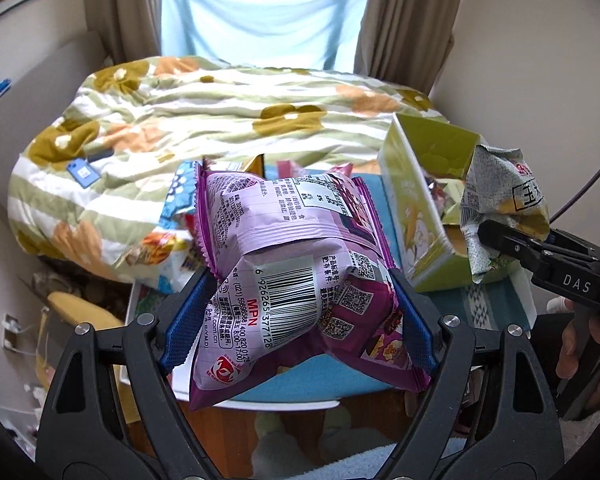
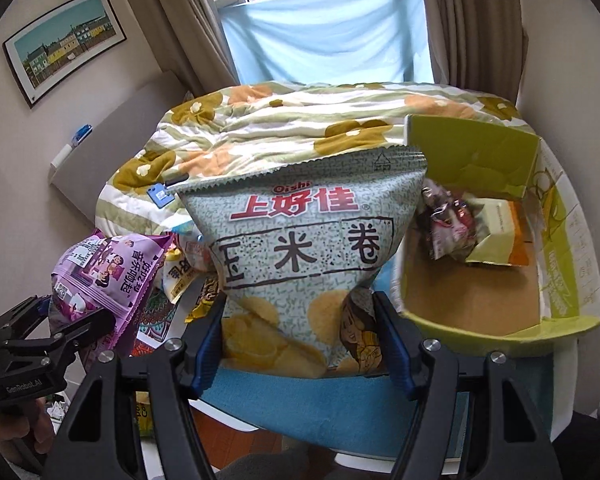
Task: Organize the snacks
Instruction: 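Lower both bags into the cardboard box and open both tools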
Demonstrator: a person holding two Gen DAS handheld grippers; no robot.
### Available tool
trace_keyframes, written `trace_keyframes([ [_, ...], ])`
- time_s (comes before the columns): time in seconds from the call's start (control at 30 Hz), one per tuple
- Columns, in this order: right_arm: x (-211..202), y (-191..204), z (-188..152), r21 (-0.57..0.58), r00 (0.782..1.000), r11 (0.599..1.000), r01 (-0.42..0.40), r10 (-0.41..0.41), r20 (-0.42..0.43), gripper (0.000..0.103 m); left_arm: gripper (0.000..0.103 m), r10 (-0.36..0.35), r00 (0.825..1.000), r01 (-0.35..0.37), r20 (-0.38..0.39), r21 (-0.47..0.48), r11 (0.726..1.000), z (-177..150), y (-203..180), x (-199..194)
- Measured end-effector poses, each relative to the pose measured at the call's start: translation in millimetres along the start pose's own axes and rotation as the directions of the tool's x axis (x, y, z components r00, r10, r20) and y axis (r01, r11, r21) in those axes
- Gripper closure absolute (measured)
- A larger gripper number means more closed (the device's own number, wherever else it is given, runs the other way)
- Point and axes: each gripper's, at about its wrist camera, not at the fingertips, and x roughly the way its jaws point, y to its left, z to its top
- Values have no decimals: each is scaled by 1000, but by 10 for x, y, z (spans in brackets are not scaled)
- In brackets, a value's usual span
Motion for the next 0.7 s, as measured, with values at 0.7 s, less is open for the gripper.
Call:
trace_keyframes([
  [0.7,-634,-1761,252,159,982,974,162,-175,71,39,19,-175,981,189,-84,215,958,807,-2198,1272],
])
